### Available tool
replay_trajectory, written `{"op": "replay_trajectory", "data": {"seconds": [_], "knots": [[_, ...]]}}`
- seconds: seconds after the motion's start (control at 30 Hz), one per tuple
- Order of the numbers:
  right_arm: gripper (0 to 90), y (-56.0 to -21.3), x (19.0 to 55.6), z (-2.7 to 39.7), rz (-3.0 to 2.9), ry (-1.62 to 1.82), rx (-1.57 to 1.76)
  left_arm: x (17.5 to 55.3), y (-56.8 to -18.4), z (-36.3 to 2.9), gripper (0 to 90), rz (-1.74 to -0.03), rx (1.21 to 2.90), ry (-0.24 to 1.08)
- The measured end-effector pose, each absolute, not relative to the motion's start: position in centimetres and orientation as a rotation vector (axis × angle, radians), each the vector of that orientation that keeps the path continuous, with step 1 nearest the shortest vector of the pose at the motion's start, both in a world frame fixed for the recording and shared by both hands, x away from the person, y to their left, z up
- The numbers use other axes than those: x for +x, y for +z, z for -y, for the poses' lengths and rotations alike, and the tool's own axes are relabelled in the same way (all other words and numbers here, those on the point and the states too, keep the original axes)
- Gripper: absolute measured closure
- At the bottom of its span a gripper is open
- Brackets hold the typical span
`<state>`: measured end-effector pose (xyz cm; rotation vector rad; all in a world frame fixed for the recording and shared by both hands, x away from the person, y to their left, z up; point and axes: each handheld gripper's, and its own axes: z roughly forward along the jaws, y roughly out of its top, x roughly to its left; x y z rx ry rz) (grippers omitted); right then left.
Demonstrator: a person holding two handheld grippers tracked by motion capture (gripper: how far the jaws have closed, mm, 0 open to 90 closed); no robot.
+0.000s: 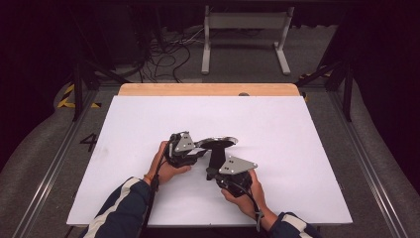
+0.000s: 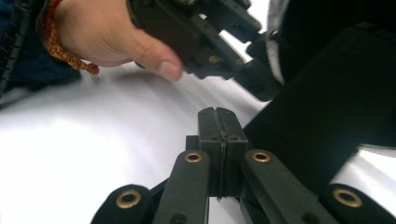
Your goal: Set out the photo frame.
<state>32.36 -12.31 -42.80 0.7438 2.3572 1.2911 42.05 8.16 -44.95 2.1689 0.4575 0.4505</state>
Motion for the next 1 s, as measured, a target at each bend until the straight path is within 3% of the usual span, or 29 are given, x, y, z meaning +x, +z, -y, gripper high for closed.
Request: {"op": "replay_trajectory", "data": {"seconds": [0.2, 1.0], "knots": [[90.0, -44.0, 31.6, 10.2, -2.380, 1.223, 0.713, 42.1, -45.2, -8.0, 75.5, -0.456, 2.185, 0.460], [90.0, -45.8, 31.5, 9.0, -2.323, 1.062, 0.731, 41.2, -44.9, -8.1, 78.1, -0.461, 2.235, 0.526]]}}
